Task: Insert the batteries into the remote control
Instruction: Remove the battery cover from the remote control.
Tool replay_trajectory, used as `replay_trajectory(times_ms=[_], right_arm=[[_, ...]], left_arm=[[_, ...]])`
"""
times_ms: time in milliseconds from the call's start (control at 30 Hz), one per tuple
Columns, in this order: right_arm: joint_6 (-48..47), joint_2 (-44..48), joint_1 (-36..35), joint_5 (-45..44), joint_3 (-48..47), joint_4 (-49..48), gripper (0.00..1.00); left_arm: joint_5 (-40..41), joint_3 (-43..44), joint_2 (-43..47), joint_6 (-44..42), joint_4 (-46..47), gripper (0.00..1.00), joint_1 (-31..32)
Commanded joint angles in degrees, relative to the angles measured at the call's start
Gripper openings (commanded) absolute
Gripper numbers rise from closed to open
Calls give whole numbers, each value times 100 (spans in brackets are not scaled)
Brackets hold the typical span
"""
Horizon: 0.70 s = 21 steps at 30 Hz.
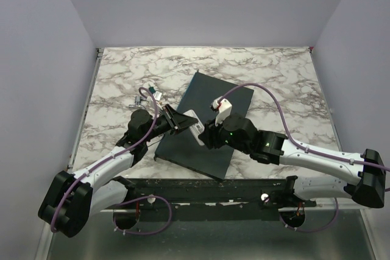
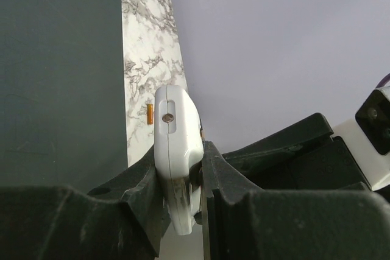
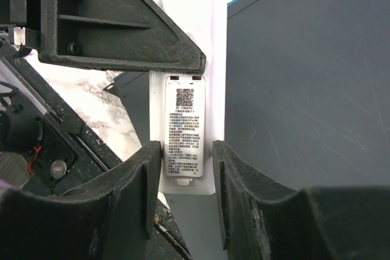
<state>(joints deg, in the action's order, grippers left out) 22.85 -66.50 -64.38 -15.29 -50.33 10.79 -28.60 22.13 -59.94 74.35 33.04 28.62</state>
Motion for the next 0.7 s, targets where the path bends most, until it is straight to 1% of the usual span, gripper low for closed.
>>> replay_trajectory(times_ms=[0,367,667], right_arm=[[-76,-42,18,134,-137,-50,43],[-196,11,18,347,-138,-37,28],[-220,545,19,34,-38,-230,25]], left_arm=[[18,131,35,23,194,0,21],[54,94,27,10,176,0,21],[103,-21,0,-32,69,0,21]])
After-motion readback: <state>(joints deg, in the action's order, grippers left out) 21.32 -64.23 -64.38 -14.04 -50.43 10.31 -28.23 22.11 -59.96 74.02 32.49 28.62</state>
